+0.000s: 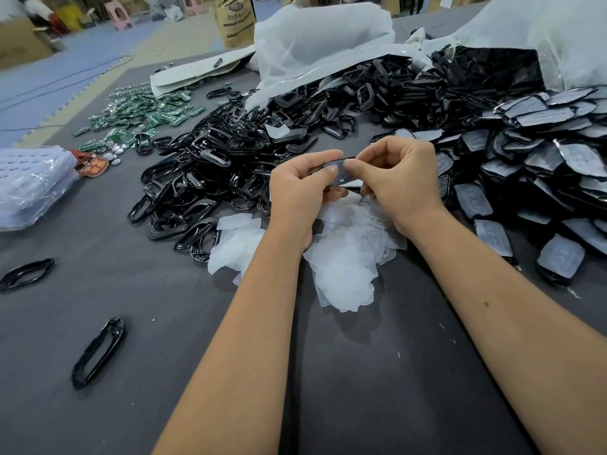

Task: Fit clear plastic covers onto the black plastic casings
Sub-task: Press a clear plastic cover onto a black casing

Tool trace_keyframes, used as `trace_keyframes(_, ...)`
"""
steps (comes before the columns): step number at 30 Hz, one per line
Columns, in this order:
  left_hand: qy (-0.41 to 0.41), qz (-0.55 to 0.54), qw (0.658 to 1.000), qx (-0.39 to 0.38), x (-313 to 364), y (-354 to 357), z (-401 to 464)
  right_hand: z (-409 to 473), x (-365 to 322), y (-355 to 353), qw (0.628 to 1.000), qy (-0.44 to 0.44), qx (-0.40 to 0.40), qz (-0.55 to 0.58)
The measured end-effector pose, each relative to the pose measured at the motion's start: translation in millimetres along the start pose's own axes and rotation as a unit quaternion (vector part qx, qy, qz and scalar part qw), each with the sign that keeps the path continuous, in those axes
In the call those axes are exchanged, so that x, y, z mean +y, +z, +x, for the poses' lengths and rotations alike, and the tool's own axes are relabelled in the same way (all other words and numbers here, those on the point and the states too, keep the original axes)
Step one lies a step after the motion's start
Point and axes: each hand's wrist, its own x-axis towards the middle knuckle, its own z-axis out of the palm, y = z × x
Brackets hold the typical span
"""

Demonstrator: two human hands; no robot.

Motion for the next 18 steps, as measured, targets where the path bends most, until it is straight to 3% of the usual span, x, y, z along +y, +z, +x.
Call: trace_keyframes(18,-0.017,-0.025,1.0,-0.003,3.0,0.7,-0.3,1.6,1.1,-0.3,1.0,-0.004,0.003,-0.027)
